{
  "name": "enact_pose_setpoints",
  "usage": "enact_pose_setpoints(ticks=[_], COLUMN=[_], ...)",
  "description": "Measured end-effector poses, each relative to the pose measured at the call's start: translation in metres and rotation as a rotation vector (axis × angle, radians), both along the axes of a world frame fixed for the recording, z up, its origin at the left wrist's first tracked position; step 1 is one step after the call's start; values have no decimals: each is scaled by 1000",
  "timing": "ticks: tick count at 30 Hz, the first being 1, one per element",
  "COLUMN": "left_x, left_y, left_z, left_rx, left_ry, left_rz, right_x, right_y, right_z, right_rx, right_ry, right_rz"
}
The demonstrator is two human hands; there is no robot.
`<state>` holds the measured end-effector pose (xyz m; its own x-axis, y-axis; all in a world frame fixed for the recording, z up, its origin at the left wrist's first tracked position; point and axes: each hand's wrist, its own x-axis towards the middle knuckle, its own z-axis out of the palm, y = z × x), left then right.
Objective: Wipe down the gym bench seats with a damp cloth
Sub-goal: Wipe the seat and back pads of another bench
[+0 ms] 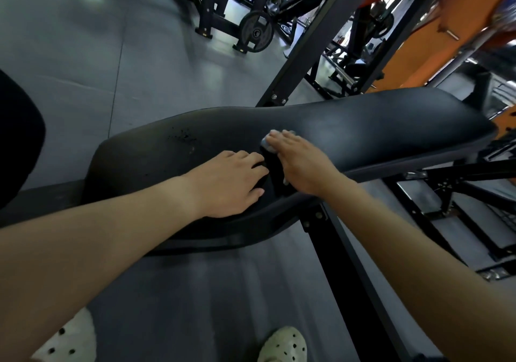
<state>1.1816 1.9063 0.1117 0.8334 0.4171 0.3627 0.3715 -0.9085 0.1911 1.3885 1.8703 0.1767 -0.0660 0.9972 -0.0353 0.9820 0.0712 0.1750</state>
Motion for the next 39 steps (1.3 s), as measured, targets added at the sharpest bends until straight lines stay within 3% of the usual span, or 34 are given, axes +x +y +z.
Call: enact_pose_setpoints(ticks=[4,12,18,23,26,32,35,39], left_x=[-5,0,4,6,5,6,7,10], left_y=[-6,-14,-15,-20,-22,-24,-26,-28], left_z=[2,10,10,9,7,6,5,3], left_rx=[42,48,73,91,97,112,109,118], left_ry=[17,98,68,51,49,40,39,26], left_rz=[-26,-12,6,21,24,33,40,54], right_x=[14,43,-7,1,35,62,38,2], right_y=[-20,-29,-54,-76,-74,-70,-67,-81], right_z=[9,29,-2,-4,9,16,-4,-36], right_rx=[-40,259,191,139,228,528,601,550], right_ry=[-58,11,19,16,27,86,77,115], right_rz=[37,-397,-120,58,-15,-376,-352,-161])
